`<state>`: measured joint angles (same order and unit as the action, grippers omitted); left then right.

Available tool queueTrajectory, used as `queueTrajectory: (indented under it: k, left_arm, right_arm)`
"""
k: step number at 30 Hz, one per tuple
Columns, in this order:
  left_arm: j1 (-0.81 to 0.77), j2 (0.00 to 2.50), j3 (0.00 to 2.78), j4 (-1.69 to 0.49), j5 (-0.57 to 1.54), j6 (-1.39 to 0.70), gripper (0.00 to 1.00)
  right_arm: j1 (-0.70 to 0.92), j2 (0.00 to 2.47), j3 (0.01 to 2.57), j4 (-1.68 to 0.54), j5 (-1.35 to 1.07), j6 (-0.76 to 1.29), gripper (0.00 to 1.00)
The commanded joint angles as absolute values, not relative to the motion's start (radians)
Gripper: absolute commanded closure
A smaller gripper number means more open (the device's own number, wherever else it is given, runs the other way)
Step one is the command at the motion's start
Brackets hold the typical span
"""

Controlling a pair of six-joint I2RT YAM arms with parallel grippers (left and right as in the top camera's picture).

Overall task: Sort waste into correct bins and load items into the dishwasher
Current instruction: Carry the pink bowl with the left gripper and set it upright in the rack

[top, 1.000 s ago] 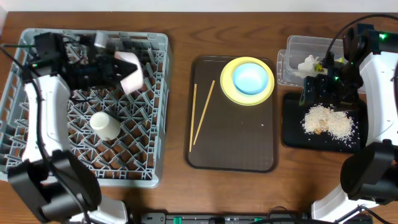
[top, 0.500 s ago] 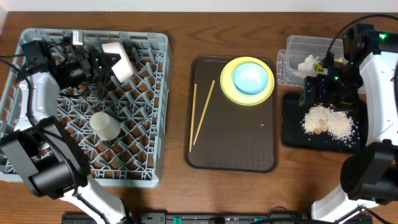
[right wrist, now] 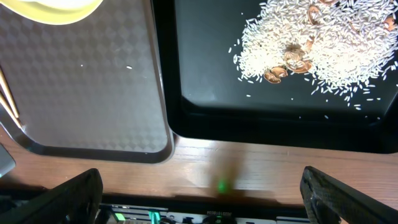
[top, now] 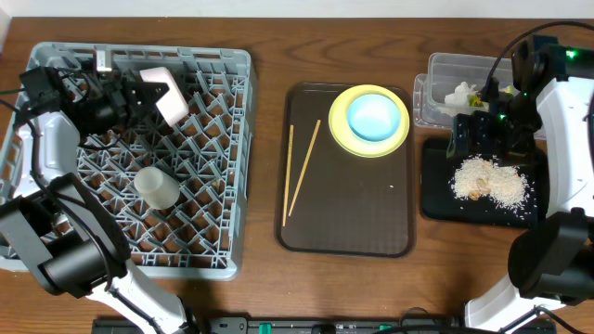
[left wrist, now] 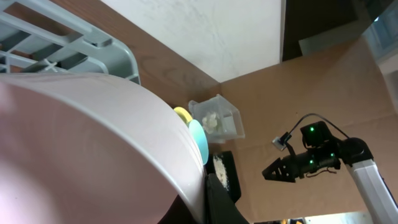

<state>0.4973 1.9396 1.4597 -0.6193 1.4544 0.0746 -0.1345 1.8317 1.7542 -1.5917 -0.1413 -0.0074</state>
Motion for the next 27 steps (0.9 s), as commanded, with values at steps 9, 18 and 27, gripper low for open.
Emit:
queueTrajectory:
  k: [9,18,27]
  left_arm:
    - [0.487,1.955,1.431,-0.617,1.439,0.07,0.94]
    - [0.458,1.98,1.425,-0.614,1.43,0.07,0.94]
    - [0.459,1.981,1.425,-0.529,1.551,0.035,0.94]
  right_arm:
    - [-0.137,1.838,1.759,-1.592,-0.14,0.006,0.01]
    - [-0.137,1.838,1.758,-1.597,-0.14,0.006,0.01]
    - [-0.137,1.838,1.758,-1.598,-0.139,0.006,0.01]
